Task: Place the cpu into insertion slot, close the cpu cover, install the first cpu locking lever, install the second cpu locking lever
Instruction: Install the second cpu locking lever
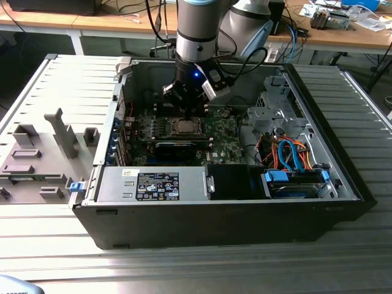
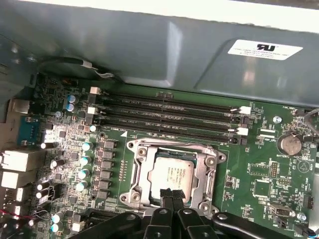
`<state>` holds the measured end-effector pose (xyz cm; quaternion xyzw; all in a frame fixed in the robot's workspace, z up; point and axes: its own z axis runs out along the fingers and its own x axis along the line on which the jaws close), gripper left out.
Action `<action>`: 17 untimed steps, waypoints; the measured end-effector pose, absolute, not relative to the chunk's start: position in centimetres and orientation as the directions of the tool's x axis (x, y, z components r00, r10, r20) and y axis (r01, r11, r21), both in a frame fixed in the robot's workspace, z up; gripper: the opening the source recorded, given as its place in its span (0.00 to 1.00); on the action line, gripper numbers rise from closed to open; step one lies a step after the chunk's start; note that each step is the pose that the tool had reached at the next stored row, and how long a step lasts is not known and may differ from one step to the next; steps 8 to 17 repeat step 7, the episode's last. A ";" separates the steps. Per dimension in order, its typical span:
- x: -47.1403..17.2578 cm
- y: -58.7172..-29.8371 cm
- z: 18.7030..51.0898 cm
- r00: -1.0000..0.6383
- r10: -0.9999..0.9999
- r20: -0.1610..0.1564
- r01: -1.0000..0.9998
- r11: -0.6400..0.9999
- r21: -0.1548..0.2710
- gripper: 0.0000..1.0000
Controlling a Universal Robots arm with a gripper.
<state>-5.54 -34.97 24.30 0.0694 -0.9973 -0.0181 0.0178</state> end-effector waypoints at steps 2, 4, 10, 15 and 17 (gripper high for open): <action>-5.5 -35.0 24.3 -0.990 -0.139 0.033 -0.138 0.990 0.038 0.11; -5.5 -35.0 24.3 -0.990 -0.139 0.033 -0.138 0.990 0.038 0.11; -5.5 -35.0 24.3 -0.990 -0.139 0.033 -0.138 0.990 0.038 0.11; -5.5 -35.0 24.3 -0.990 -0.139 0.033 -0.138 0.990 0.038 0.11; -5.5 -35.0 24.3 -0.990 -0.139 0.033 -0.138 0.990 0.038 0.11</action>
